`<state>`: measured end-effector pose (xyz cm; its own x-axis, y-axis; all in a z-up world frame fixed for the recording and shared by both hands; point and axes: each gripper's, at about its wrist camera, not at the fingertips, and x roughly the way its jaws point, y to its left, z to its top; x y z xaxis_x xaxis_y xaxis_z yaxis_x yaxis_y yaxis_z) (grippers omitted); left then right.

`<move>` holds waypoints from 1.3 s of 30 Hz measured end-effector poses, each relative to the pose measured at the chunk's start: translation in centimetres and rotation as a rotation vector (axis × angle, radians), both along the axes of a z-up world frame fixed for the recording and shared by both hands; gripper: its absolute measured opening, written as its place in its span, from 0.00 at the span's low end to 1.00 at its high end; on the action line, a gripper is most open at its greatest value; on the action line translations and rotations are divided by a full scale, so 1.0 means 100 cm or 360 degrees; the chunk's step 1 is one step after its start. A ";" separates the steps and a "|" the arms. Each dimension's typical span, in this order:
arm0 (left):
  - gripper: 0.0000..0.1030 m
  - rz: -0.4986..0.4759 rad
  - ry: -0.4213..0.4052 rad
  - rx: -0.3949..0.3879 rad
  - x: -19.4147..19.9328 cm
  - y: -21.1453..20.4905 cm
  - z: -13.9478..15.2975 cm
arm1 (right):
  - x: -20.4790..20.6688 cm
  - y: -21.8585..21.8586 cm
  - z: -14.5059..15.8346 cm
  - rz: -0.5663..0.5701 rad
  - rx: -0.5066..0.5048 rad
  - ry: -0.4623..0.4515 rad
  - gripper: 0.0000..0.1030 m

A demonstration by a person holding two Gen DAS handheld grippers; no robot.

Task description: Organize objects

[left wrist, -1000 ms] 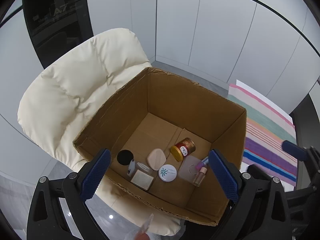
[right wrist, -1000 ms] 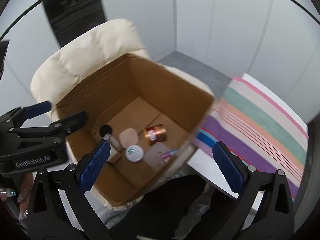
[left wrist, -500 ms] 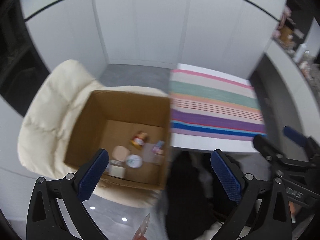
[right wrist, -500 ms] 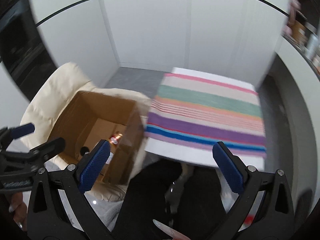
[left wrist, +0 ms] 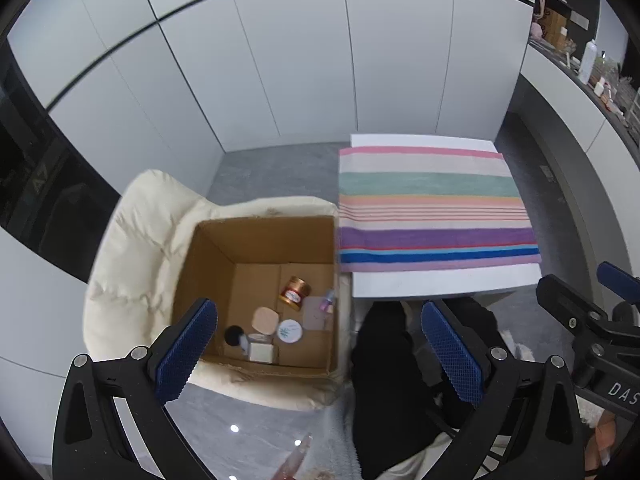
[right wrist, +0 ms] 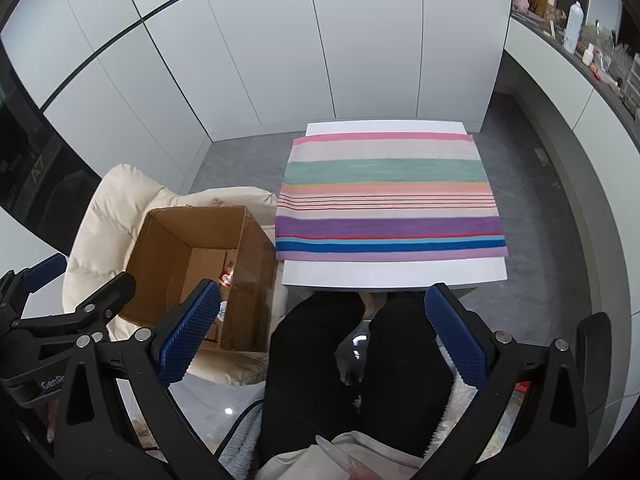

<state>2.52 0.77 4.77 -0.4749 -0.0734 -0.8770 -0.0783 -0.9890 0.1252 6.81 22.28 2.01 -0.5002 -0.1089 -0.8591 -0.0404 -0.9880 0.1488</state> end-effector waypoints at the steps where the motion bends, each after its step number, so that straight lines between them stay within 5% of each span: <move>1: 1.00 -0.0006 -0.0018 0.0042 -0.001 -0.002 -0.001 | -0.001 -0.002 -0.001 -0.0001 0.0013 -0.0001 1.00; 39: 1.00 0.0015 -0.0028 0.0058 0.007 -0.005 -0.003 | 0.002 -0.010 -0.021 0.0046 0.0041 -0.0053 1.00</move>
